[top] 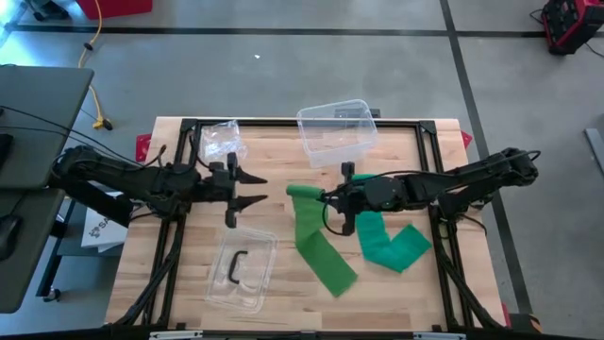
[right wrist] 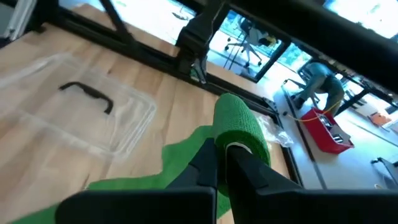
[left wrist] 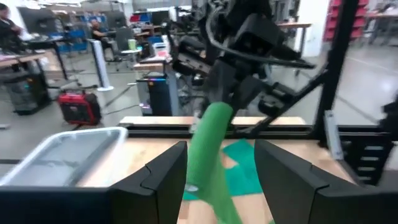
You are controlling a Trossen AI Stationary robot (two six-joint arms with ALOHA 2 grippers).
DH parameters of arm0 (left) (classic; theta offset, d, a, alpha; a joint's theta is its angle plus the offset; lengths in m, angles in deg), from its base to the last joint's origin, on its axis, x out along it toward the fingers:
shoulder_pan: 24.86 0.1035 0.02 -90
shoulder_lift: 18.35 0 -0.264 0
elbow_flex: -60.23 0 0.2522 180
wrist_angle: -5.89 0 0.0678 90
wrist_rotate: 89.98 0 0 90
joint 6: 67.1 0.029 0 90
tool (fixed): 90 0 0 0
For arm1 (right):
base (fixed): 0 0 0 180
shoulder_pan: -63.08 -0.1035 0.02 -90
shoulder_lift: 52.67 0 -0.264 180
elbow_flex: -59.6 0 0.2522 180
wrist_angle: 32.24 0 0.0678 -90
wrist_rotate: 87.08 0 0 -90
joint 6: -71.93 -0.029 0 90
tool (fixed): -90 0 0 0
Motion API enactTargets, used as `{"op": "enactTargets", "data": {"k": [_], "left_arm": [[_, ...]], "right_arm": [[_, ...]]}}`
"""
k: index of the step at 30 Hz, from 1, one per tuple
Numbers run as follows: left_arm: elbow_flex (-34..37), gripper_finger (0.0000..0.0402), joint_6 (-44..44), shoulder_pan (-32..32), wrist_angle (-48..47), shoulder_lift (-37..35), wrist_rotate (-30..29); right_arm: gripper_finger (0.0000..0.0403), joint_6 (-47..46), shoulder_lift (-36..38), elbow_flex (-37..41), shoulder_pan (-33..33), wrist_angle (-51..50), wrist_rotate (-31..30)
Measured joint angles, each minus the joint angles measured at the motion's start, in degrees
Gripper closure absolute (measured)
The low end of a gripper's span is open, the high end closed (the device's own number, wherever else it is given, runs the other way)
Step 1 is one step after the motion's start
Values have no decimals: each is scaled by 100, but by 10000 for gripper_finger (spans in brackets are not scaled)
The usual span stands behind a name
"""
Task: Roll bandage
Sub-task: Roll the green bandage
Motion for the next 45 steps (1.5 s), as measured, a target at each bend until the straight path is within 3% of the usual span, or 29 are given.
{"op": "enactTargets", "data": {"k": [6, 10, 13, 26, 37, 45], "left_arm": [[2, 222, -550, -142, 331, 381, -29], [4, 222, -905, -149, 1630, 832, -592], [2, 222, -611, -141, 2558, 1217, -508], [7, 173, -903, 507, 2250, 1428, 366], [4, 131, -1636, 1247, 2297, 2038, 2054], [7, 123, -2005, 1369, 3388, 2697, 3450]], "right_arm": [[402, 794, 45, 0, 15, 209, -178], [402, 1698, 45, 0, 13, 261, 75], [402, 2503, 45, 0, -9, 257, 132], [400, 4607, 312, -2, -566, -119, -376], [398, 5350, 272, -2, -777, -291, -370], [397, 5550, 270, -2, -853, -286, -441]]}}
